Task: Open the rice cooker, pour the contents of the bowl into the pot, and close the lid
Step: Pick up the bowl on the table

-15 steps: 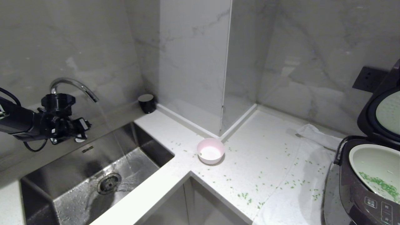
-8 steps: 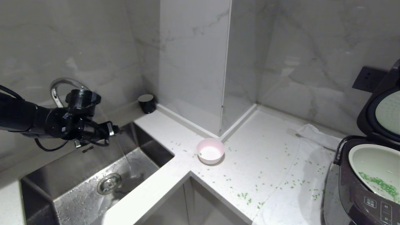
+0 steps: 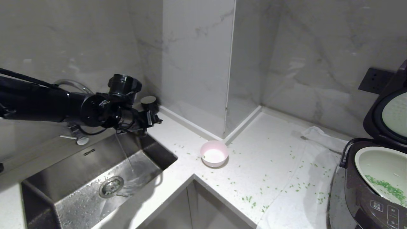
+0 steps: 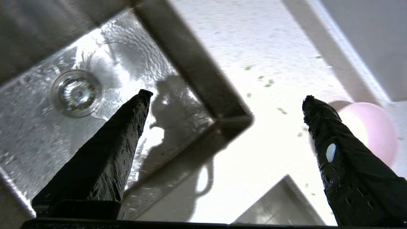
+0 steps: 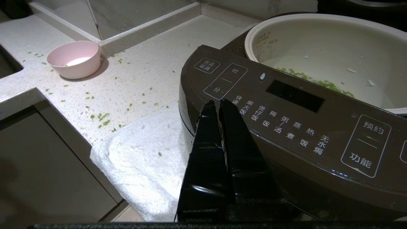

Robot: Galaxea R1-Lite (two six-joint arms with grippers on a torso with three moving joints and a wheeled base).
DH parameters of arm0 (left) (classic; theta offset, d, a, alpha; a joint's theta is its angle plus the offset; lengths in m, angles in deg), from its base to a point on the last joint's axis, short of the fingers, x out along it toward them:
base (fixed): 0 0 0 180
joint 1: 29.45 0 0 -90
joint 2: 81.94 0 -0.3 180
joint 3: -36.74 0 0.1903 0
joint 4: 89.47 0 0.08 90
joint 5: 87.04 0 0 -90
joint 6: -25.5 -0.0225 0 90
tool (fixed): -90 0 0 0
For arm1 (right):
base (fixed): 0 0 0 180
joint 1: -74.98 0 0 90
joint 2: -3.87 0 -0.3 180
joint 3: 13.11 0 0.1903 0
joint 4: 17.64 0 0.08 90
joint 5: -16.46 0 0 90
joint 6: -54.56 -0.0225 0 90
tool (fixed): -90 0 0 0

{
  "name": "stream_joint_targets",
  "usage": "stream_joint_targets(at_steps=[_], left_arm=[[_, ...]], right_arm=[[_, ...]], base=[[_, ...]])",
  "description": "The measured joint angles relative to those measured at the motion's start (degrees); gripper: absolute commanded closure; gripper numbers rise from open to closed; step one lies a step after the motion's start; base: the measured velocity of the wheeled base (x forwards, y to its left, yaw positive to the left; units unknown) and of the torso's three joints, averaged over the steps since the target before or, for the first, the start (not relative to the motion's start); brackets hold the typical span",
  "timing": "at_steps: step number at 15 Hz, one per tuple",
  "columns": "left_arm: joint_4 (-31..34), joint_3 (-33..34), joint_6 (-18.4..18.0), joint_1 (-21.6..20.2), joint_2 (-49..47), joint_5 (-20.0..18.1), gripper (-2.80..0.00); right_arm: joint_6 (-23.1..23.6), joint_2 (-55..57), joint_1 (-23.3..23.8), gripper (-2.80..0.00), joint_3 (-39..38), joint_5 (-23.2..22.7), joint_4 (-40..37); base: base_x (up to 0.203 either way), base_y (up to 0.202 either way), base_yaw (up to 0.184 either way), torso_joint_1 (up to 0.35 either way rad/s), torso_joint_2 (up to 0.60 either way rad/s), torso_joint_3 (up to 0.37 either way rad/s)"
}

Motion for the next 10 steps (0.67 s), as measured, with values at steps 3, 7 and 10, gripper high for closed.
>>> stream_joint_targets(at_steps=[3, 7, 10], left_arm=[[2.6, -8.1, 1.3, 5.8, -6.1, 0.0, -2.80], [3.2, -15.7, 1.5, 12.4, -13.8, 0.0, -2.80], [3.1, -18.0, 1.6, 14.9, -17.5, 0.0, -2.80]], right_arm=[[0.0, 0.0, 0.0, 0.00, 0.0, 0.0, 0.0], [0.0, 0.0, 0.0, 0.00, 0.0, 0.0, 0.0], [0.0, 0.0, 0.0, 0.00, 0.0, 0.0, 0.0]], base=[[0.000, 0.000, 0.000, 0.000, 0.00, 0.000], [0.000, 0.000, 0.000, 0.000, 0.00, 0.000], [0.000, 0.000, 0.000, 0.000, 0.00, 0.000]])
